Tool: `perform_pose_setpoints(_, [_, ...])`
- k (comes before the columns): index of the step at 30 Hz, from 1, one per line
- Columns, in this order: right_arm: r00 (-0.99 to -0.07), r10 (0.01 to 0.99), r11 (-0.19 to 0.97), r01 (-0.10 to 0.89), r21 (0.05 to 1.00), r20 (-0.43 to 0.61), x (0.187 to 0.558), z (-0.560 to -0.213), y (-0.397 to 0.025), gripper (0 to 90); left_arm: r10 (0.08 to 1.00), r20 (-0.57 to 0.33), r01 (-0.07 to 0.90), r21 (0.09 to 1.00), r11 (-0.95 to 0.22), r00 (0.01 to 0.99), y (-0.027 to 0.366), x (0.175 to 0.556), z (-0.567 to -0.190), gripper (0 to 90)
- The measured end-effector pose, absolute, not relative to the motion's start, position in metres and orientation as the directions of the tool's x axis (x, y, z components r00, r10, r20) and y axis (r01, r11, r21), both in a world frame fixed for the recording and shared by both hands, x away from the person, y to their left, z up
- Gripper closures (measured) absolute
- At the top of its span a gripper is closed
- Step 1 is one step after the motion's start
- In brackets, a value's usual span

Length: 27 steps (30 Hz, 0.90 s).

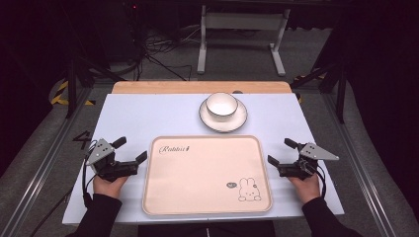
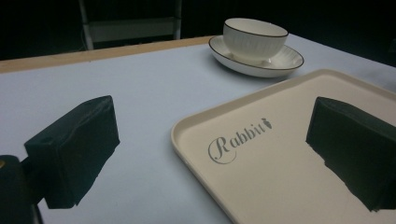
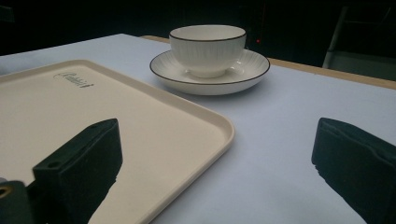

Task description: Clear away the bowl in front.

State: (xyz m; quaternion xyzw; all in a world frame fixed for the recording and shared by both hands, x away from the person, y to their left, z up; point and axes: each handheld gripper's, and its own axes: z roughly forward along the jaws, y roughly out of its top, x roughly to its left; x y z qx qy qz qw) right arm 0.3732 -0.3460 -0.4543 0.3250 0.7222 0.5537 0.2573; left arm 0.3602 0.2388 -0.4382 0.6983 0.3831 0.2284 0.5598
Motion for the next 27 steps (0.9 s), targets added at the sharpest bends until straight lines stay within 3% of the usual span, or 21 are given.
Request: perform_pose_setpoints(27, [-0.657,0.754,0.170,0.185,0.968,-0.007,0.373,-0.454,-0.347,2.6,0.788,-0.052,0.187,0.979,-0.081,0.613,0.235,0.350,-0.403,1.6])
